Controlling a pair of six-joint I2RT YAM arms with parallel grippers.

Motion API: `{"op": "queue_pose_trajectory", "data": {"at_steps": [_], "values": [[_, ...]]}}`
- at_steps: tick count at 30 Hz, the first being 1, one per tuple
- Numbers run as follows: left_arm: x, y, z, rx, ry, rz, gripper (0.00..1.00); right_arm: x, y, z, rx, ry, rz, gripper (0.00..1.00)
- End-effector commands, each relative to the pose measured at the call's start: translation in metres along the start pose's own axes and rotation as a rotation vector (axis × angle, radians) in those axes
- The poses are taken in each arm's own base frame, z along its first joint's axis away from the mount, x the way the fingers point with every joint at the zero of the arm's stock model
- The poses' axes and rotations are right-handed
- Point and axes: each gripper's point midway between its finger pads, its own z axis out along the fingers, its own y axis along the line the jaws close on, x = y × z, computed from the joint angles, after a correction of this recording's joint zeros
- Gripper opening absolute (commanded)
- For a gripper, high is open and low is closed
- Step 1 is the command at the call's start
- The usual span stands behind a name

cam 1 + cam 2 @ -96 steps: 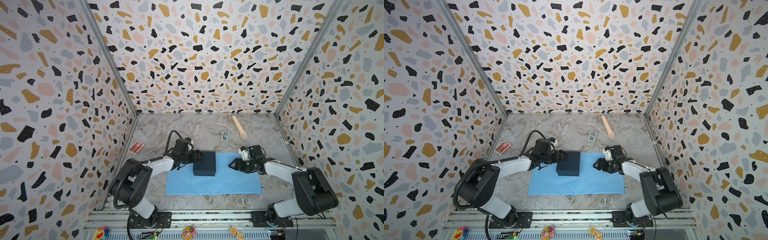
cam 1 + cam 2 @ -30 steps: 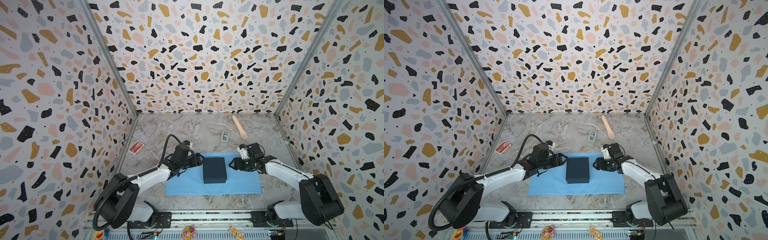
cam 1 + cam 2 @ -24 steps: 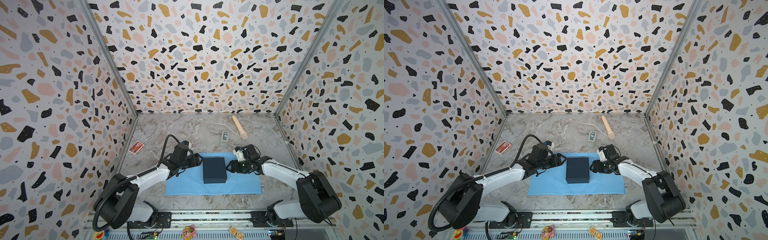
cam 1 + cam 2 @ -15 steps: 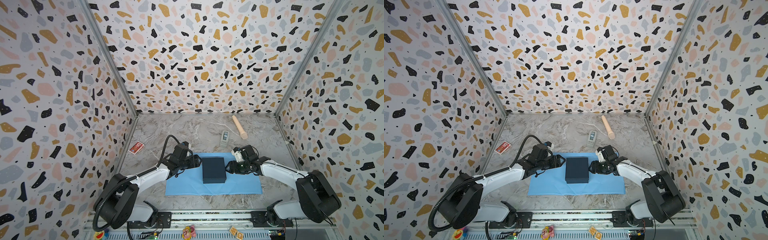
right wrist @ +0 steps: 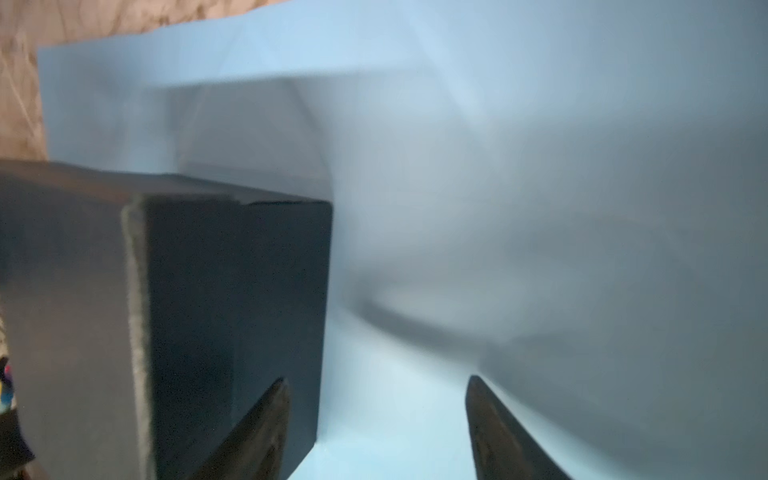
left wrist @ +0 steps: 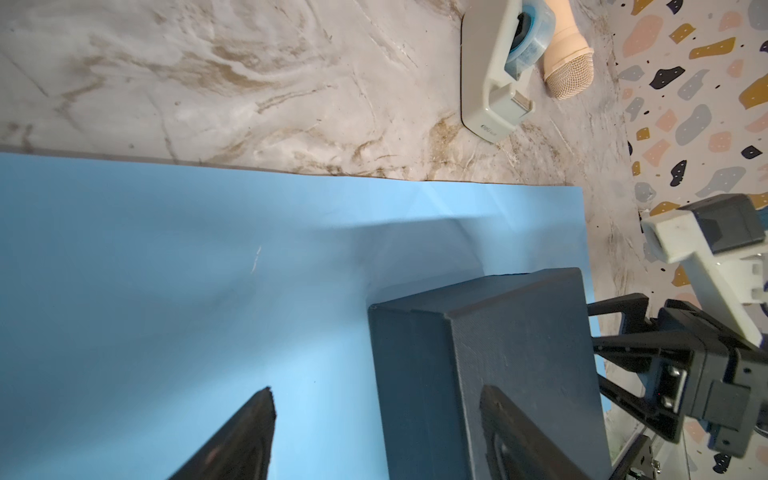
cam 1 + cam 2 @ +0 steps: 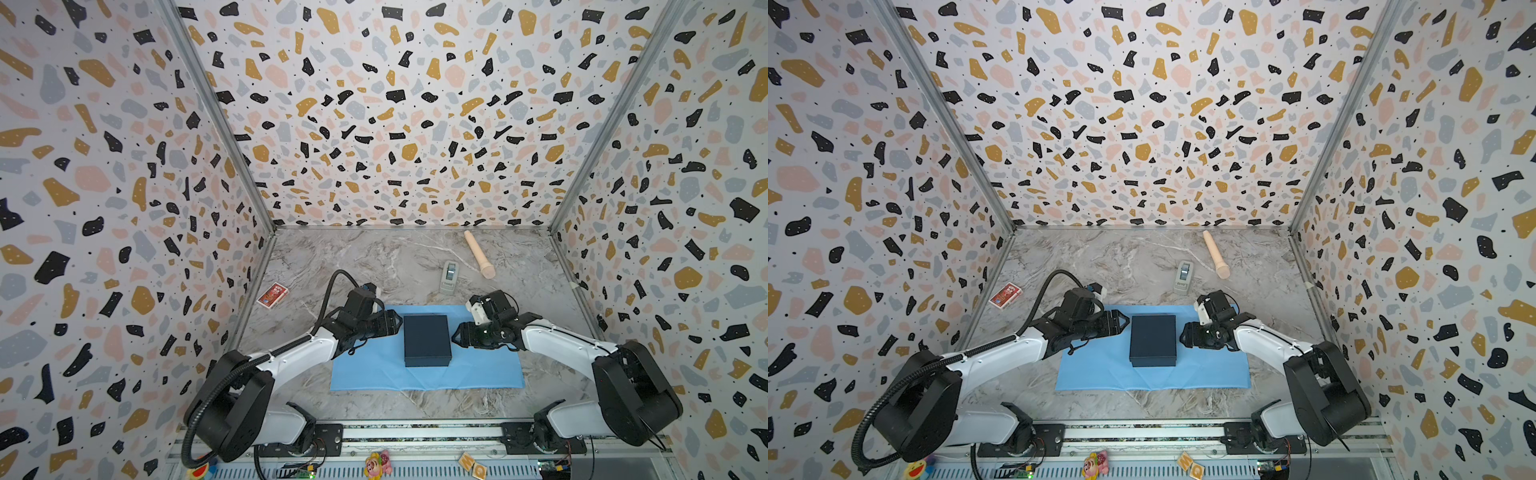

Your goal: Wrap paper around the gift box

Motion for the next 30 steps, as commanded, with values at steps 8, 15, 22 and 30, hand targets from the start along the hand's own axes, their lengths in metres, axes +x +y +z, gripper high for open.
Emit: {"op": "queue_pose_trajectory", "data": {"at_steps": [8, 15, 22, 30], "values": [[-0.031, -0.057, -0.025, 0.209, -0.066, 0.148, 0.84, -0.017, -0.054, -0.044, 0.239, -0.098, 0.126, 0.85], [-0.038, -0.07, -0.033, 0.24, -0.079, 0.224, 0.86, 0.004, -0.087, -0.062, 0.371, -0.078, 0.322, 0.99], [-0.028, -0.069, -0.035, 0.256, -0.047, 0.233, 0.85, 0.043, -0.103, -0.071, 0.473, -0.02, 0.498, 0.99], [-0.026, -0.07, -0.031, 0.269, -0.041, 0.22, 0.84, 0.07, -0.107, -0.067, 0.479, 0.041, 0.538, 1.0]]}}
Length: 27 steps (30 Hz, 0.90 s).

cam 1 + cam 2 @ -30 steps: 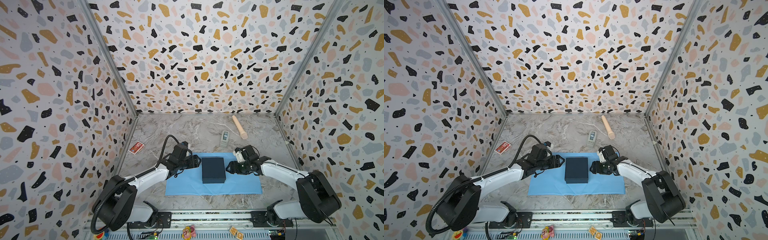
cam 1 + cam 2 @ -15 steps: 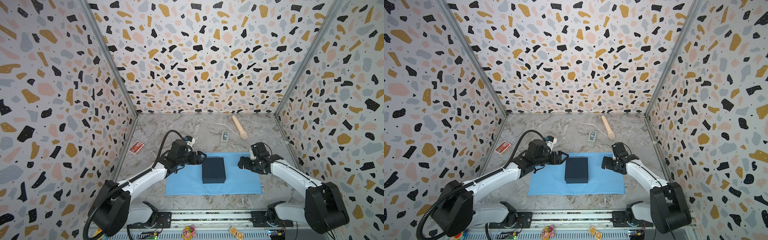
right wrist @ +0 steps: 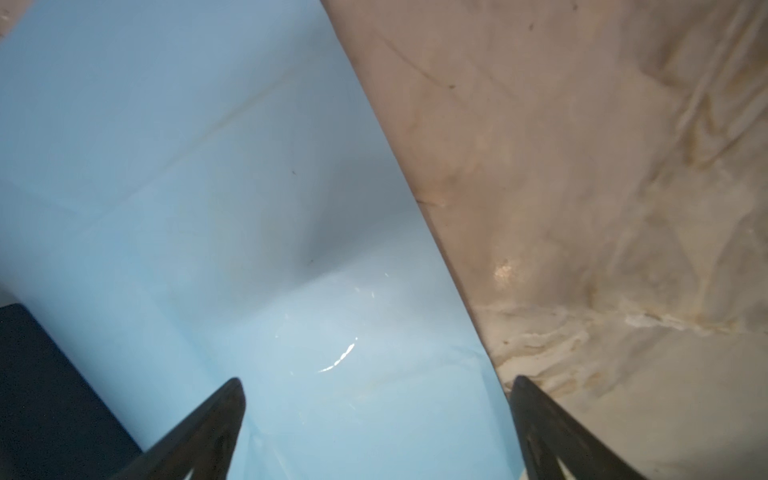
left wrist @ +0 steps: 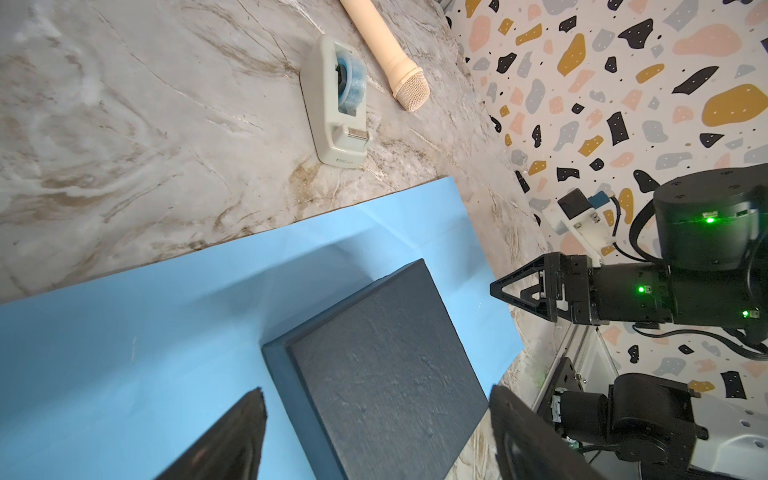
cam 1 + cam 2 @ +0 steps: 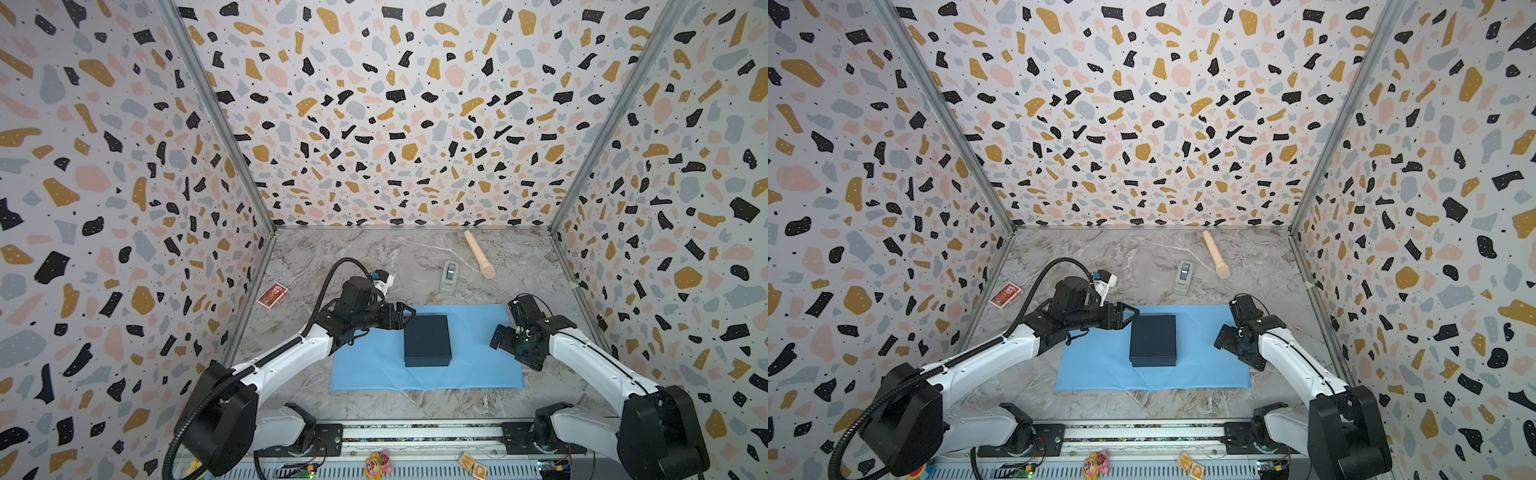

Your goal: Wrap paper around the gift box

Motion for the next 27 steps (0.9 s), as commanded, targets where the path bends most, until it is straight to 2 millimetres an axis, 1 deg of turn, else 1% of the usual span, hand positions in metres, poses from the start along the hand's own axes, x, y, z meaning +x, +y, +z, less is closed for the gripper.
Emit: {"op": "queue_pose_trajectory", "data": {"at_steps": [1, 5, 8, 10, 12, 16, 18, 21, 25, 27], "values": [[-0.005, -0.005, 0.0, 0.034, -0.016, 0.01, 0.84, 0.024, -0.015, 0.006, 0.042, 0.084, 0.029, 0.99], [-0.006, -0.005, 0.001, 0.035, -0.014, 0.005, 0.83, 0.04, -0.022, 0.011, 0.037, 0.144, 0.045, 0.99], [-0.007, -0.004, 0.002, 0.025, -0.018, 0.005, 0.83, 0.044, -0.027, 0.012, 0.029, 0.163, 0.059, 0.99], [-0.007, -0.003, 0.002, 0.025, -0.016, 0.002, 0.83, 0.045, -0.026, 0.014, 0.009, 0.181, 0.067, 0.99], [-0.008, -0.003, 0.003, 0.022, -0.016, -0.001, 0.83, 0.047, -0.021, 0.016, -0.021, 0.2, 0.062, 1.0], [-0.006, 0.0, 0.005, 0.016, -0.009, -0.008, 0.83, 0.046, -0.004, 0.016, -0.117, 0.204, 0.034, 1.0], [-0.005, 0.0, 0.006, 0.014, -0.006, -0.011, 0.83, 0.044, 0.005, 0.013, -0.18, 0.187, 0.026, 0.99], [-0.005, 0.001, 0.007, 0.015, -0.005, -0.018, 0.82, 0.042, 0.018, 0.007, -0.27, 0.164, 0.018, 0.94], [-0.006, 0.0, 0.007, 0.018, -0.01, -0.022, 0.82, 0.032, 0.029, -0.002, -0.345, 0.095, -0.021, 0.91], [-0.006, 0.0, 0.008, 0.018, -0.009, -0.024, 0.82, 0.022, 0.037, -0.01, -0.385, 0.034, -0.054, 0.88]]}}
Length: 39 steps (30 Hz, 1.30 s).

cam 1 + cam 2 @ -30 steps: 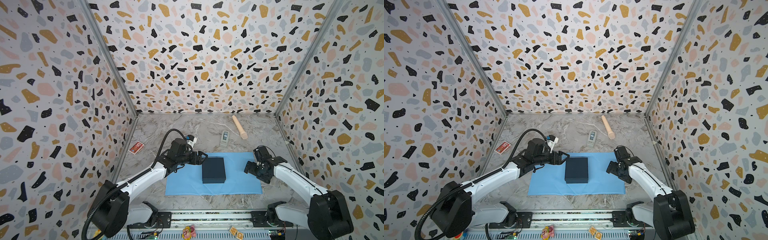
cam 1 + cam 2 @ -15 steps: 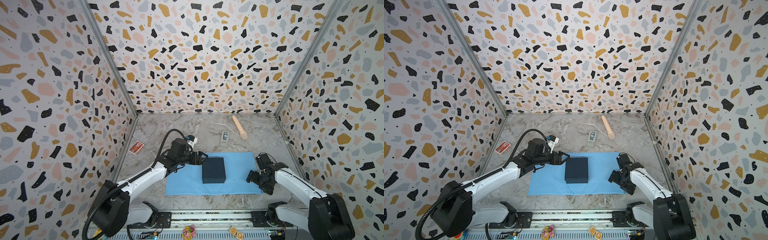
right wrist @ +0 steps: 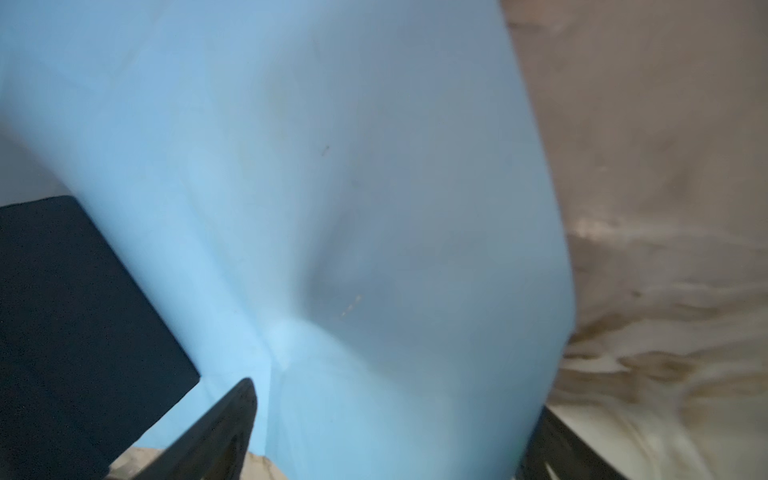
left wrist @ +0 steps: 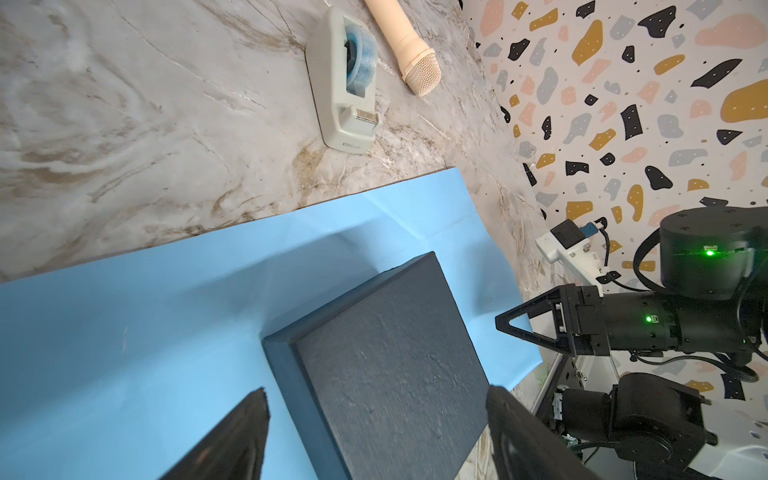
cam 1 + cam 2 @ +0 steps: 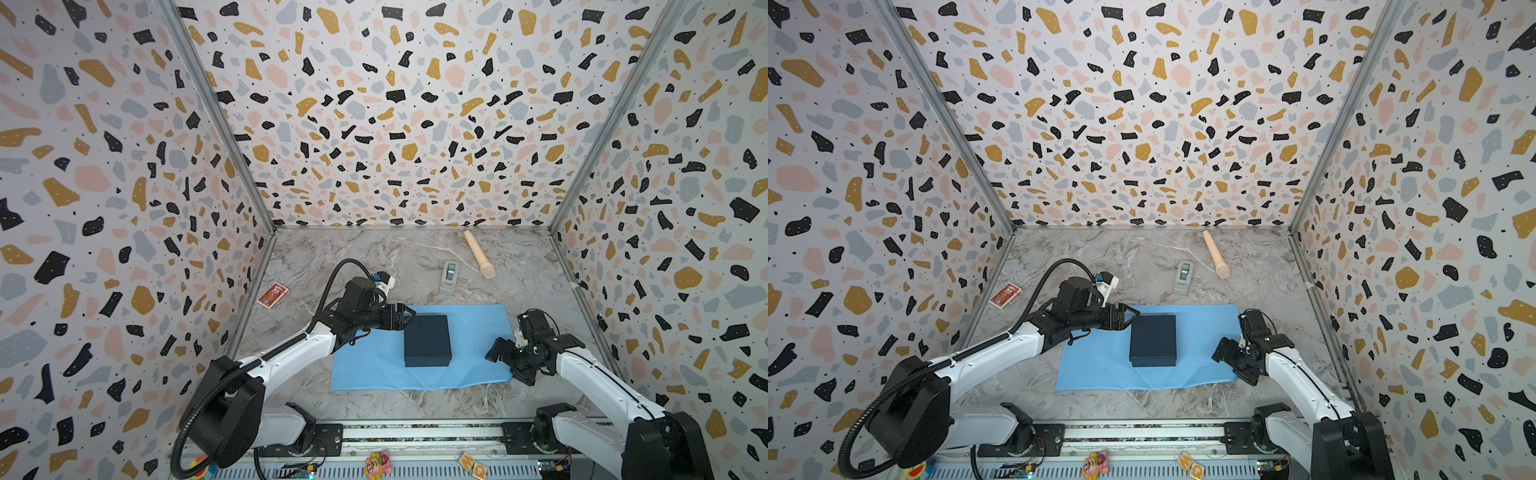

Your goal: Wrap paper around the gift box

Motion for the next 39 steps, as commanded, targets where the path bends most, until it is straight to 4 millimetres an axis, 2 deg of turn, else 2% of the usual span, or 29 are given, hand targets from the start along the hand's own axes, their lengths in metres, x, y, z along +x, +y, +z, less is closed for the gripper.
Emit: {"op": "queue_pose_trajectory", "data": {"at_steps": [1, 5, 13, 29, 34, 39], "values": [[-0.012, -0.006, -0.001, 0.025, -0.035, 0.005, 0.82, -0.017, 0.024, -0.014, -0.106, -0.093, -0.085, 0.88], [-0.012, -0.007, -0.001, 0.026, -0.031, 0.007, 0.82, -0.028, 0.038, -0.029, -0.172, -0.194, -0.148, 0.87], [-0.012, -0.006, 0.0, 0.017, -0.023, -0.001, 0.81, -0.024, 0.063, -0.041, -0.362, -0.27, -0.25, 0.86], [-0.023, -0.011, -0.003, 0.006, -0.051, -0.015, 0.81, -0.022, 0.08, -0.06, -0.483, -0.351, -0.289, 0.85], [-0.025, -0.013, -0.004, 0.009, -0.055, -0.015, 0.81, -0.021, 0.069, -0.051, -0.426, -0.317, -0.24, 0.82], [-0.025, -0.014, -0.004, 0.009, -0.054, -0.011, 0.81, -0.02, 0.046, -0.039, -0.321, -0.29, -0.135, 0.71]]}}
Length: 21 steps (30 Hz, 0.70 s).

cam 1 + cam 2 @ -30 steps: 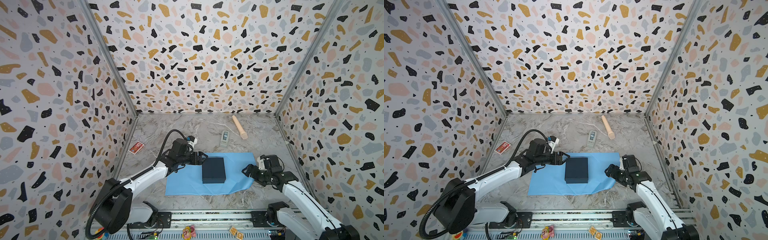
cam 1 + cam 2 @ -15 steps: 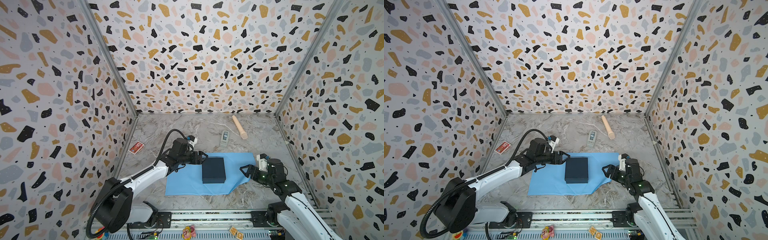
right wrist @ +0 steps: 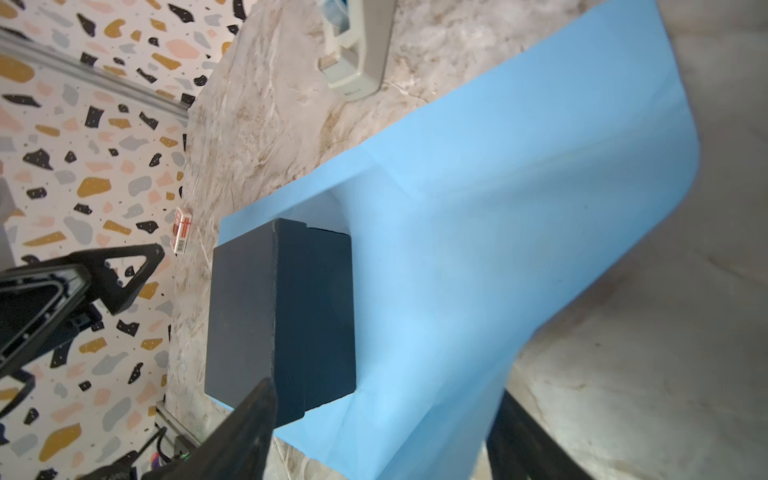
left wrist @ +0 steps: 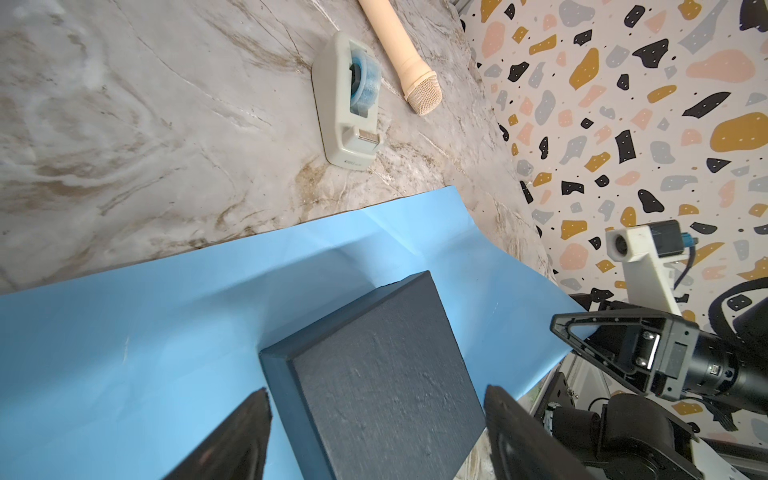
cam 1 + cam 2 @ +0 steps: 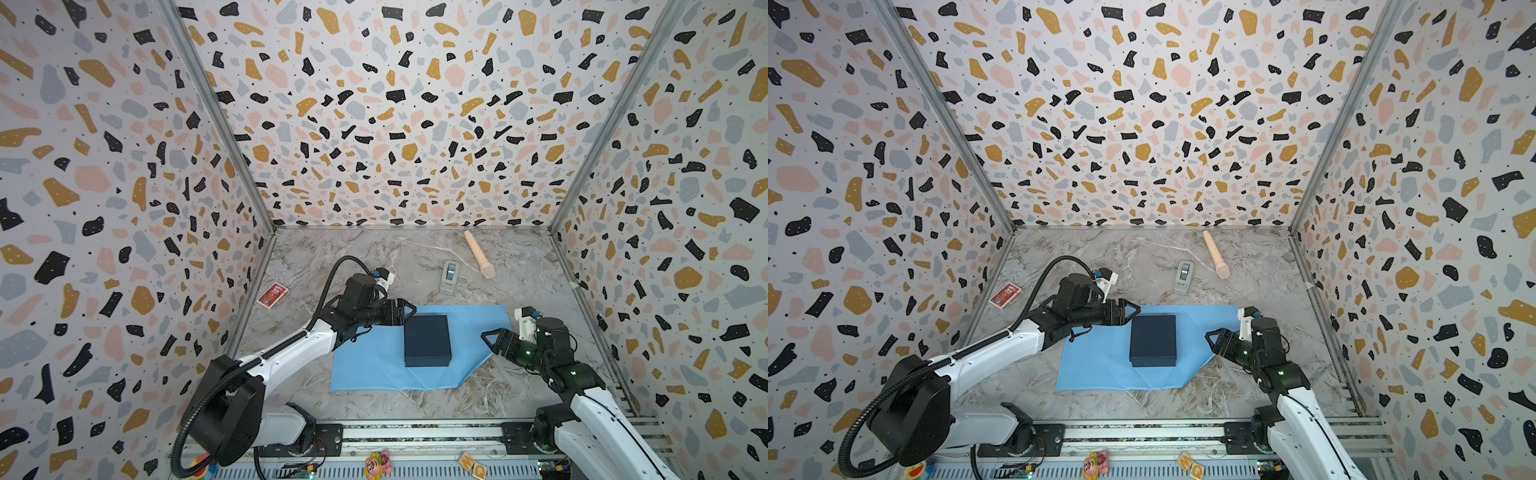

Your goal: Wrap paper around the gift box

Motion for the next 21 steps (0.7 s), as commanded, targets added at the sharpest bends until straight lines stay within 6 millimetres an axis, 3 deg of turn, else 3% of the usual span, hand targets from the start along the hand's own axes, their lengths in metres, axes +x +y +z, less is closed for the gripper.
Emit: {"op": "queue_pose_trajectory", "data": {"at_steps": [1, 12, 16, 21], "values": [[-0.014, -0.011, -0.003, 0.018, -0.034, 0.018, 0.81, 0.006, -0.019, -0.003, 0.105, 0.011, 0.072, 0.67], [-0.009, -0.007, 0.0, 0.01, -0.02, 0.013, 0.8, 0.0, -0.038, -0.014, 0.24, -0.033, 0.109, 0.34], [-0.008, -0.008, -0.001, 0.013, -0.015, -0.005, 0.8, -0.009, -0.029, -0.017, 0.212, -0.064, 0.074, 0.22], [-0.006, -0.015, -0.002, 0.05, -0.018, -0.051, 0.8, -0.021, -0.001, -0.017, 0.084, -0.092, 0.002, 0.11]]}}
